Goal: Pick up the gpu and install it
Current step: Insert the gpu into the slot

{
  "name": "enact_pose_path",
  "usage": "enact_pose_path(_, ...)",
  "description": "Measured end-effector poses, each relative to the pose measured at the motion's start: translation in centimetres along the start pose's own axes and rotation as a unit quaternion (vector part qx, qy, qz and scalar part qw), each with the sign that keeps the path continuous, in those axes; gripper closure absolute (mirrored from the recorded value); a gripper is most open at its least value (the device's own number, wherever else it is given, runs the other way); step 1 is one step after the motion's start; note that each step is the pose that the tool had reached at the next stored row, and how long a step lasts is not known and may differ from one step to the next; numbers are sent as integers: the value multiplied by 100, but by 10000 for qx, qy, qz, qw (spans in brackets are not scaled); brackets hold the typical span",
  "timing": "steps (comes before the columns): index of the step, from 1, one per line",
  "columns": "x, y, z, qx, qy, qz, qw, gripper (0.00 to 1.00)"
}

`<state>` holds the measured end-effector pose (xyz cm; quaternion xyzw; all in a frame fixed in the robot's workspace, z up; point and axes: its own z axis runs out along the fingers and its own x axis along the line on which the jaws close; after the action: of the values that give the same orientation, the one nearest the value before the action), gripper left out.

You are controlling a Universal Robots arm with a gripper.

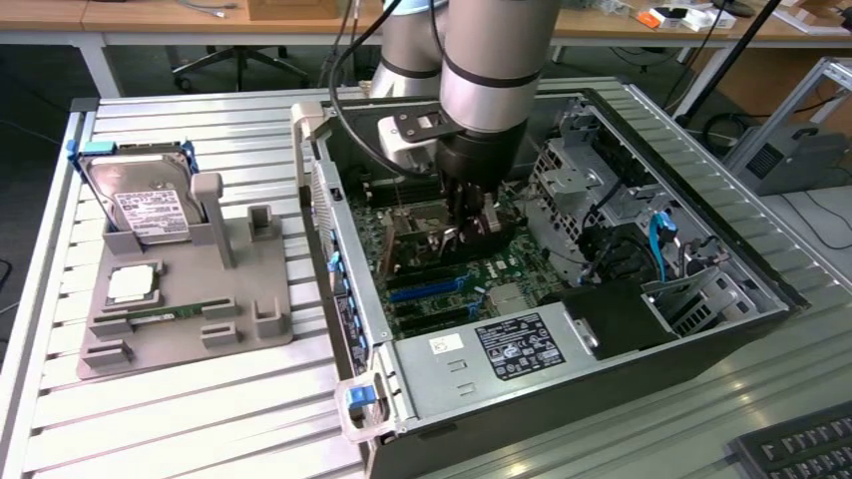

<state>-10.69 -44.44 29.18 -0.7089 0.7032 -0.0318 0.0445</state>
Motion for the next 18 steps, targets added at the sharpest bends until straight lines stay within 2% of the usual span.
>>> enact_pose_path(3,26,32,0,0,1,0,10000,73)
enact_pose_path(10,53,171,37,0,15,-2,10000,73)
enact_pose_path(16,81,240,56,-1,57,-6,10000,73)
enact_pose_path(18,113,263,61,-1,83,-9,10000,73)
